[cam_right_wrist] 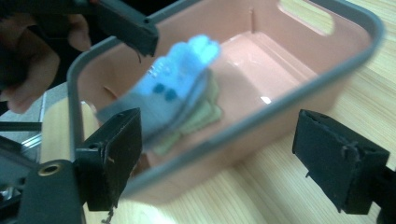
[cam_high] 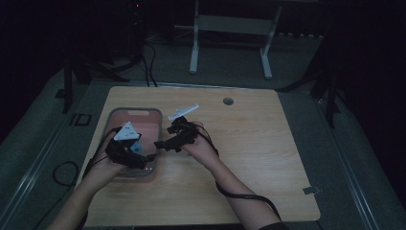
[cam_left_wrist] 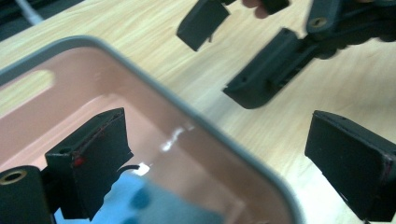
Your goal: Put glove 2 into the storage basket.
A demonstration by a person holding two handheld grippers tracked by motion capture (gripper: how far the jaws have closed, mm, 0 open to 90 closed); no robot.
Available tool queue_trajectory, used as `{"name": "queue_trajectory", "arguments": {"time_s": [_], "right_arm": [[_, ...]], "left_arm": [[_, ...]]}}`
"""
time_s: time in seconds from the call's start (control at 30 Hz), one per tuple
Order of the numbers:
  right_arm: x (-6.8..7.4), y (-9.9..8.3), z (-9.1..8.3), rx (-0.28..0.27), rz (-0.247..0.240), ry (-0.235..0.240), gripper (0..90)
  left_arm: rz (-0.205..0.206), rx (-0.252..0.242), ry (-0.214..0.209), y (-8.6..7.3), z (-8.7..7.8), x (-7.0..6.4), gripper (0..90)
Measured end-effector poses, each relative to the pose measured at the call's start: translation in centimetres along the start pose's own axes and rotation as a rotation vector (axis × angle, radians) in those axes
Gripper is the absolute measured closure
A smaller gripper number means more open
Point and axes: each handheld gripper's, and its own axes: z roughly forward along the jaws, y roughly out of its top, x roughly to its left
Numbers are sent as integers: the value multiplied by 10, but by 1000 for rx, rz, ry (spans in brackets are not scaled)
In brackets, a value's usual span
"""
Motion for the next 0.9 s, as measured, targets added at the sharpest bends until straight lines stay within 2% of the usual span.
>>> {"name": "queue_trajectory", "arguments": {"time_s": [0.4,0.57,0.9], "right_arm": [[-26,-39,-29,-1,36,-46,157],[-31,-52,-37,21,40,-61,161],[-37,-77,-51,25,50,-71,156]], "left_arm": [[48,-7,-96,10,30,-37,65],[71,-2,-129,16,40,-49,65],[115,9,-199,19,61,-75,65]]}}
